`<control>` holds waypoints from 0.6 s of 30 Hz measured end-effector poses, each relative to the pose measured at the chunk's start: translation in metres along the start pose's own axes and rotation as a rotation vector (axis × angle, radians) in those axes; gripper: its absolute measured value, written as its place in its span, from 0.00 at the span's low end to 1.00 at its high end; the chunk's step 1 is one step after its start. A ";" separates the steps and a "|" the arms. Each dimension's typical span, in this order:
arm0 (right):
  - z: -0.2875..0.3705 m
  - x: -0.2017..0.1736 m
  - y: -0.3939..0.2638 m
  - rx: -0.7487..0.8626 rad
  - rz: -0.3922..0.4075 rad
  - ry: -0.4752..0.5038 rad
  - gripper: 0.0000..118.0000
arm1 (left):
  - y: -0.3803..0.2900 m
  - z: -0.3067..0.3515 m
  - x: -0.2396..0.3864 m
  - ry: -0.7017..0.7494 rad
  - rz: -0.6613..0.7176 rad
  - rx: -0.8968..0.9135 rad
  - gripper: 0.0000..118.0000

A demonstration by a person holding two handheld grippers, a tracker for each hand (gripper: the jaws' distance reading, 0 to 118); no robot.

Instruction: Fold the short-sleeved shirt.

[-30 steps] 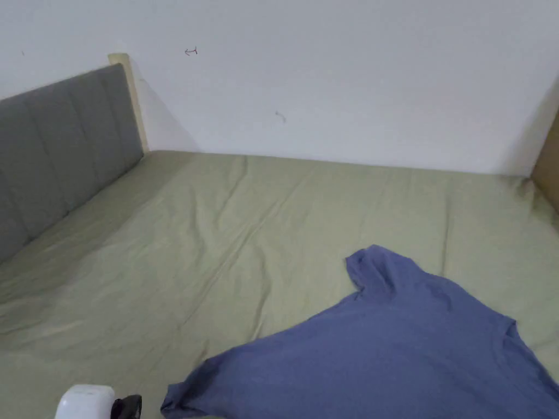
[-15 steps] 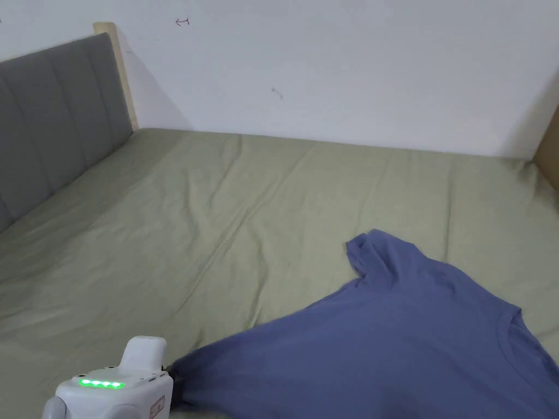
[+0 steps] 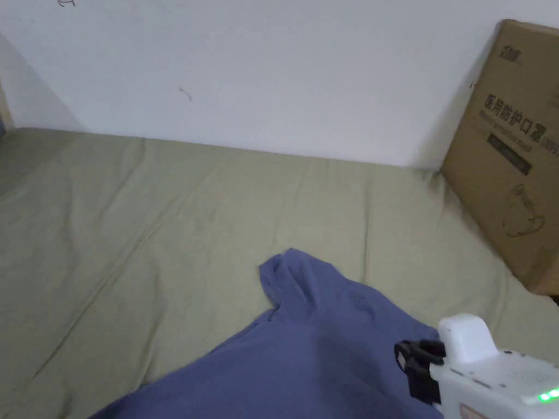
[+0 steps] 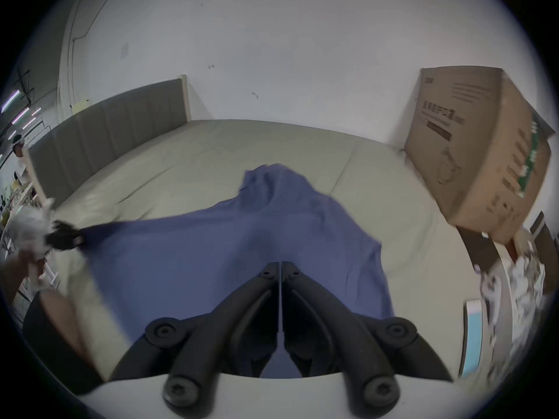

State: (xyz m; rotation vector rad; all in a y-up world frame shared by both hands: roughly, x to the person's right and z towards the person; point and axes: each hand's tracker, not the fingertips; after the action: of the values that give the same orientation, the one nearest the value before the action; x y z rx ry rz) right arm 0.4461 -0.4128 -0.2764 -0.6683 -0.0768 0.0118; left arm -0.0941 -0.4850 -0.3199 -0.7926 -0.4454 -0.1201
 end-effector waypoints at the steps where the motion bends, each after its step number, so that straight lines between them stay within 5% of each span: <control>1: -0.038 0.016 0.013 -0.024 -0.011 -0.009 0.52 | 0.000 -0.001 0.001 -0.004 0.002 -0.003 0.03; 3: -0.093 0.045 0.033 -0.107 -0.041 0.020 0.61 | 0.002 -0.003 0.011 -0.006 -0.016 -0.017 0.03; 4: -0.121 0.059 0.040 -0.156 -0.039 0.023 0.84 | 0.002 -0.004 0.013 0.000 -0.039 -0.026 0.03; 8: -0.202 0.086 0.052 -0.203 -0.086 -0.036 0.86 | 0.000 -0.012 0.016 0.009 -0.039 -0.050 0.03; 12: -0.237 0.077 0.043 -0.293 -0.033 -0.100 0.85 | 0.001 -0.016 0.023 0.011 -0.082 -0.074 0.03; 15: -0.225 0.078 0.037 -0.270 -0.155 0.026 0.55 | 0.003 -0.020 0.022 0.011 -0.088 -0.080 0.03; 16: -0.219 0.079 0.037 -0.253 -0.153 0.021 0.23 | 0.004 -0.021 0.022 0.009 -0.085 -0.082 0.03; 17: -0.213 0.082 0.037 -0.258 -0.145 0.019 0.02 | 0.005 -0.022 0.023 0.010 -0.089 -0.084 0.03; 18: -0.203 0.081 0.036 -0.253 -0.145 0.022 0.02 | 0.005 -0.022 0.025 0.020 -0.102 -0.080 0.03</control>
State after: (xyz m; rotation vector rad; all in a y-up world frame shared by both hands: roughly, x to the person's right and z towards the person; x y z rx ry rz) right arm 0.5422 -0.5069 -0.4520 -0.9140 -0.1067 -0.1467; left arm -0.0630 -0.4961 -0.3262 -0.8466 -0.4643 -0.2415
